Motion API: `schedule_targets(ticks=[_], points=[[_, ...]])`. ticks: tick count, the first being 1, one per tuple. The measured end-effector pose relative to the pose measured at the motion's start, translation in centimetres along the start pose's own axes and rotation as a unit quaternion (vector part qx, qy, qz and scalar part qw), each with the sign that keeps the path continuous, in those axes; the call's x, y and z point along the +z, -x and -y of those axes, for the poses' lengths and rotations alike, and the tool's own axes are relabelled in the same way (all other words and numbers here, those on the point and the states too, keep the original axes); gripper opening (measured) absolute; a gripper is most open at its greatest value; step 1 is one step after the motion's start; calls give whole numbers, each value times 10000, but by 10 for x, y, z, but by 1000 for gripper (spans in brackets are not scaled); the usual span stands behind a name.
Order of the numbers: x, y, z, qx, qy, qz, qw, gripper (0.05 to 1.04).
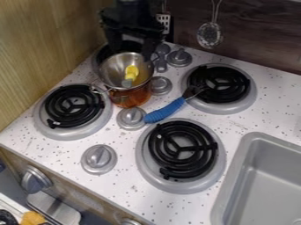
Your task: Move the yellow knife from the siver pot to the upper burner
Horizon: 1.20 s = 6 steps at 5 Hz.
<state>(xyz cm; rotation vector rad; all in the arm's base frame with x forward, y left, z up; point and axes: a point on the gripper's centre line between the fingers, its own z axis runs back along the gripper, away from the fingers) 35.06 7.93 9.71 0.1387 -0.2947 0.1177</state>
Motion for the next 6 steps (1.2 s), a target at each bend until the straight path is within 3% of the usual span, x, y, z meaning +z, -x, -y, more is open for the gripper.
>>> schedule_targets(ticks=[1,3,4,6], points=[[-14,3,-2,-10,26,77,10000,1000],[-38,7,3,59,224,-130,9996,1000],[-42,3,4,75,240,-7,9997,1000],[-52,11,3,270,273,-190,9991,942]])
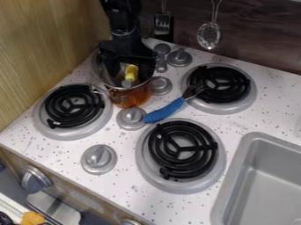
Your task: Move the yellow knife from the siver pot to the upper burner
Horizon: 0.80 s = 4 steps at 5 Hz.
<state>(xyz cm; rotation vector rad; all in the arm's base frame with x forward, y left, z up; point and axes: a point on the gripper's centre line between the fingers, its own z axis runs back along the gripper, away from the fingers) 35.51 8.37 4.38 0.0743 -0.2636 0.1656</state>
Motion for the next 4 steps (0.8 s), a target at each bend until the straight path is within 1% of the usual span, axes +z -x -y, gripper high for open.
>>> schedule_targets(ticks=[1,2,3,4], points=[[0,3,0,100,-1,-115,9999,654],[-2,5,0,175,0,-169,9997,369],[-2,7,0,226,-17,-207,9995,326],[-1,10,1,289,1,-314,9991,326]])
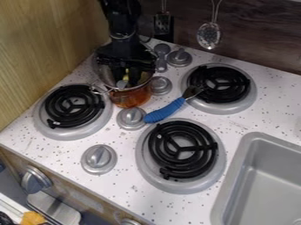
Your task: Move the yellow knife from the siver pot to the upper burner
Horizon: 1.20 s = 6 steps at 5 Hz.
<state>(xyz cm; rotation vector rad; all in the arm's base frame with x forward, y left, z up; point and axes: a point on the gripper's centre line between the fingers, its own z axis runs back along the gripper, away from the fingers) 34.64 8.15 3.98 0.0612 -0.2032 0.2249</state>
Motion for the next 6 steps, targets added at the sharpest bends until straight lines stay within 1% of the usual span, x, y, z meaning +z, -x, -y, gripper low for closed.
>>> schedule_targets(ticks=[1,2,3,4,5,6], points=[[10,0,-2,9,-183,18,9998,326],[35,-6,3,55,-451,520,9976,326],[44,-4,8,29,-549,618,9966,326],[59,-3,27,34,-701,485,9964,326],[62,8,50,316,-595,294,9973,326],[59,19,75,519,-290,125,9982,326]])
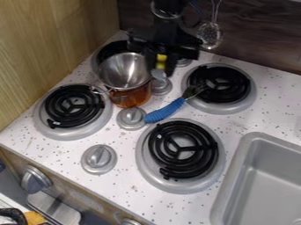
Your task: Move the yellow knife from the siver pot to the upper burner
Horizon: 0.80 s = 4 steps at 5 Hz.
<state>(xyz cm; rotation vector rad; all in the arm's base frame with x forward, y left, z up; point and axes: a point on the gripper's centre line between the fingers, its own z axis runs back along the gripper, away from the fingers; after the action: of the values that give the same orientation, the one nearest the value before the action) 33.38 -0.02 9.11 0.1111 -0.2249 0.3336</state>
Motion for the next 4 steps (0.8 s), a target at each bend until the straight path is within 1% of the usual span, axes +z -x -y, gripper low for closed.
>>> schedule_targets(ticks=[1,2,3,4], points=[[0,16,20,192,156,-204,9995,326],[-9,20,33,176,395,-333,9985,326],[-24,13,46,-248,650,-294,9971,326],[-39,4,58,-633,838,-162,9943,326]])
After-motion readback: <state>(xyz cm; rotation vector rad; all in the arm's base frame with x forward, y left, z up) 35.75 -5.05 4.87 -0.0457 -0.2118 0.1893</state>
